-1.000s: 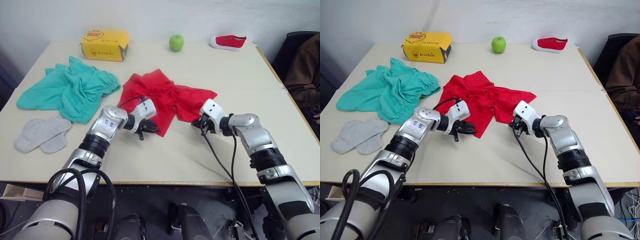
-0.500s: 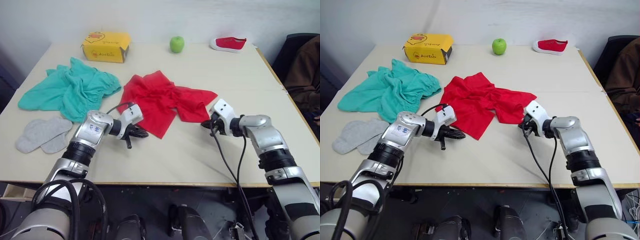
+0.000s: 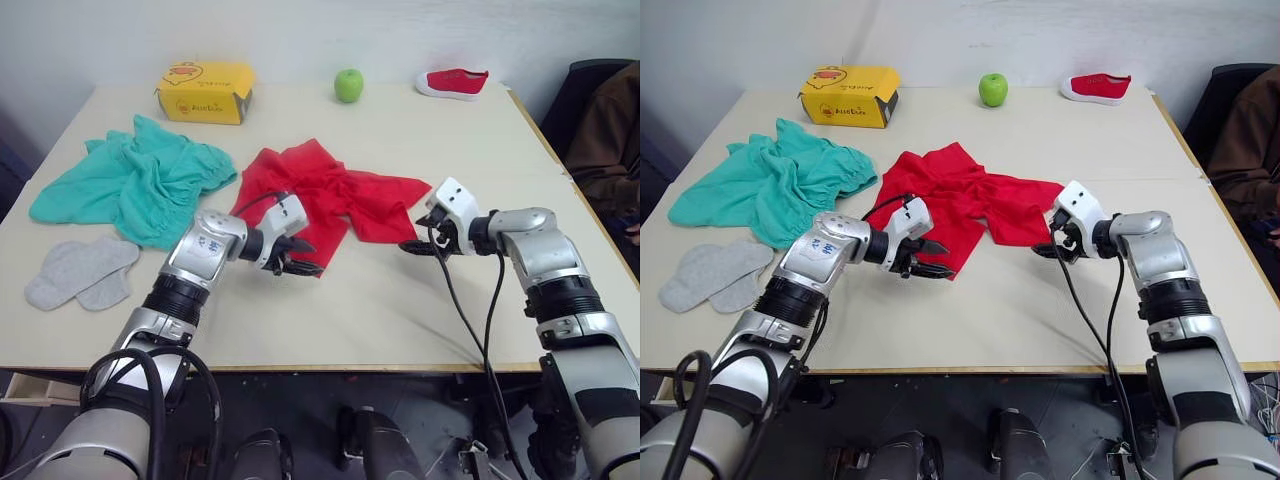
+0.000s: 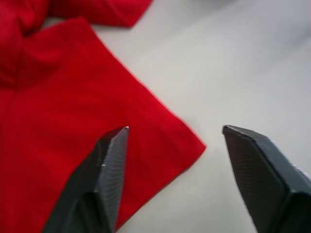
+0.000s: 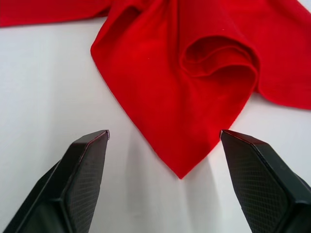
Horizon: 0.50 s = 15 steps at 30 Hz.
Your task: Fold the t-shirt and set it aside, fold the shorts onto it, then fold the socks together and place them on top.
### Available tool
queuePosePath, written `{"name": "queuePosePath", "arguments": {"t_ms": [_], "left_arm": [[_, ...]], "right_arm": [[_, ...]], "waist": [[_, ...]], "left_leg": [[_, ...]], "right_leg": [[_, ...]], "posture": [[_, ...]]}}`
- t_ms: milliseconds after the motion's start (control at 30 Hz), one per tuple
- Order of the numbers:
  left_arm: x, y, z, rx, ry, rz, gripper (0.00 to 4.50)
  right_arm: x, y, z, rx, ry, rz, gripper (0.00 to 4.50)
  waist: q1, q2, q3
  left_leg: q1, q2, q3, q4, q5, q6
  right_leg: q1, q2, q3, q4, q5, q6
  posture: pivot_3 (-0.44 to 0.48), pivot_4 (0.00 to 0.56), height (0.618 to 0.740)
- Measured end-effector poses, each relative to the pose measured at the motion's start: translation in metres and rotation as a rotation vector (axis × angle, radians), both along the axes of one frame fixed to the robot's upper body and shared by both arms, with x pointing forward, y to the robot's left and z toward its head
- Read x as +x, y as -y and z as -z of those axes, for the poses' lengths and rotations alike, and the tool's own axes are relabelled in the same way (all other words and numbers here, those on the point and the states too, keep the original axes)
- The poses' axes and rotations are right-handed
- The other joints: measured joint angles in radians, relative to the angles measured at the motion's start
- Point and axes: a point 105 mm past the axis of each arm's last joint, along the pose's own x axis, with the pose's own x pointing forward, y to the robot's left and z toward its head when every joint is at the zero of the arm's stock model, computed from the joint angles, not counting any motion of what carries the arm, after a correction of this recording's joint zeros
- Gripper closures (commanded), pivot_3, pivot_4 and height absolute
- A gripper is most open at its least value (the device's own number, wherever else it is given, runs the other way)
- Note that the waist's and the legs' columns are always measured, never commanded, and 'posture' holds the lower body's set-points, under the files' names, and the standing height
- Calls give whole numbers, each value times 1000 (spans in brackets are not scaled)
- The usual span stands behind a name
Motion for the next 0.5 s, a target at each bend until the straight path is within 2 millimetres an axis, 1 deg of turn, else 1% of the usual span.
{"name": "queuePosePath", "arguments": {"t_ms": [67, 267, 333, 367, 433, 500], "left_arm": [[-3, 2, 4, 33, 8, 34, 1021], [1, 10, 11, 31, -4, 39, 1021], [2, 10, 12, 32, -17, 34, 1021], [3, 10, 13, 33, -24, 33, 999], [3, 10, 13, 36, -32, 38, 1399], [5, 9, 14, 39, -37, 29, 1928]], "right_arm": [[2, -2, 9, -15, -11, -3, 1026], [12, -1, 14, -29, -16, 31, 1026], [13, -1, 16, -29, -30, 39, 1026], [13, -1, 17, -32, -35, 42, 1202], [12, -2, 18, -35, -40, 37, 1651], [12, -5, 18, -36, -41, 28, 2294]], "waist": [[1, 0, 0], [2, 0, -3], [2, 0, -3], [2, 0, -3], [2, 0, -3], [1, 0, -3]], "left_leg": [[0, 0, 0, 0, 0, 0], [4, 0, -1, 2, 0, 0], [10, 0, -1, 1, 0, 0], [16, 0, -1, -1, -1, 0], [18, 0, -2, -3, -1, 0], [18, 0, -2, -3, -1, -1]], "right_leg": [[0, 0, 0, 0, 0, 0], [6, -1, 1, 1, 0, 0], [12, -1, 0, 0, 0, 0], [17, -1, 0, -2, 0, 0], [19, -1, 0, -2, -1, 1], [19, -1, 0, -2, -1, 1]], "posture": [[0, 150, 740], [0, 150, 740], [0, 150, 740], [0, 150, 740], [0, 150, 740], [0, 150, 740]]}}
